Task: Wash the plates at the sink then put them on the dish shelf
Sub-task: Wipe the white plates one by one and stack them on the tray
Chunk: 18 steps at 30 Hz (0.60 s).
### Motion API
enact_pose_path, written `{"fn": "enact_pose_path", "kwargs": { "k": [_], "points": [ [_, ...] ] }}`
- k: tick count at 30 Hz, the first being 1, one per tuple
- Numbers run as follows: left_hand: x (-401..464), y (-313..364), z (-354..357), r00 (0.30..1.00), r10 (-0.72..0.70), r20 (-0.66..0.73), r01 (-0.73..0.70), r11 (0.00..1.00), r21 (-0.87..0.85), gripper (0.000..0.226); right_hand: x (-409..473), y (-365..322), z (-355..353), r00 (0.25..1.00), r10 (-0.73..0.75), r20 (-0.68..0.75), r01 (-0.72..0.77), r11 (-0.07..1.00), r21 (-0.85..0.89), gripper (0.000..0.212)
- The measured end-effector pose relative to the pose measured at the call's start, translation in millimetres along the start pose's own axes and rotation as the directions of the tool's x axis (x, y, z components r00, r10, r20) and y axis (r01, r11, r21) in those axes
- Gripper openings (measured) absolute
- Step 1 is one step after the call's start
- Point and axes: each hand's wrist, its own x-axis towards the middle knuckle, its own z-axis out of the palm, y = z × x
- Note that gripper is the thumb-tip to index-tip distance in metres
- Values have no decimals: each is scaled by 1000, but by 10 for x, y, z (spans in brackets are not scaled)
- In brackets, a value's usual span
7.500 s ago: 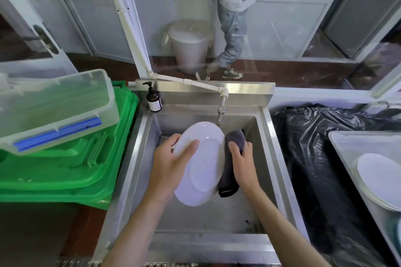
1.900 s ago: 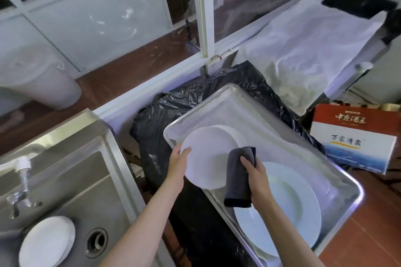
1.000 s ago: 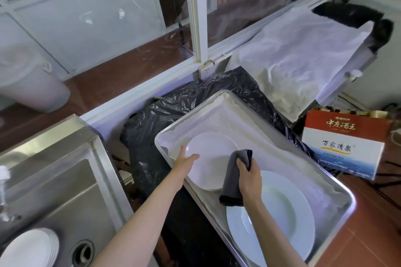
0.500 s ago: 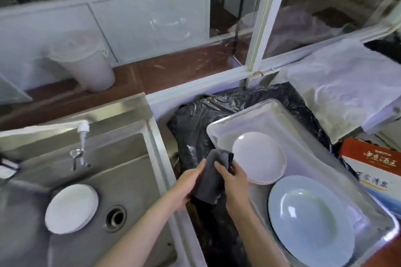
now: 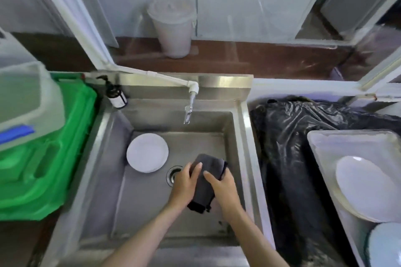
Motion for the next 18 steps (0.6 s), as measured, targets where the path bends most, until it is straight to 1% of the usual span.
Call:
{"fn": "enact_pose_path", "kwargs": {
  "k": [2, 4, 7, 9, 10, 13, 15, 18],
  "points": [
    [77, -279, -242, 999, -39, 10, 39, 999, 0, 31, 76, 67, 307, 998, 35, 57, -34, 999, -2, 34],
    [186, -580, -449, 995, -89, 55, 90, 995, -32, 35, 152, 126, 581, 993, 76, 92, -76, 997, -10, 33],
    [409, -1081, -687, 973, -218, 77, 223, 973, -63, 45, 281, 285, 907, 988, 122, 97, -120, 992, -25, 37],
    [573, -1393, -795, 949, -309, 70, 315, 941, -127, 48, 374, 404, 1047, 983, 161, 86, -158, 987, -37, 39],
    [662, -1548, -835, 935, -349, 64, 354, 923, -151, 44, 434, 474, 1099, 981, 177, 76, -174, 984, -41, 40],
    [951, -2021, -935, 888, -457, 57, 459, 871, -175, 24, 641, 706, 1200, 974, 219, 53, -218, 975, -35, 40],
    [1131, -2313, -962, 850, -524, 60, 523, 825, -215, 17, 780, 876, 1240, 967, 250, 44, -249, 968, -27, 39],
    [1370, -2619, -971, 802, -595, 49, 583, 763, -279, 12, 952, 1104, 1261, 959, 280, 39, -281, 960, 3, 36]
  ]
}}
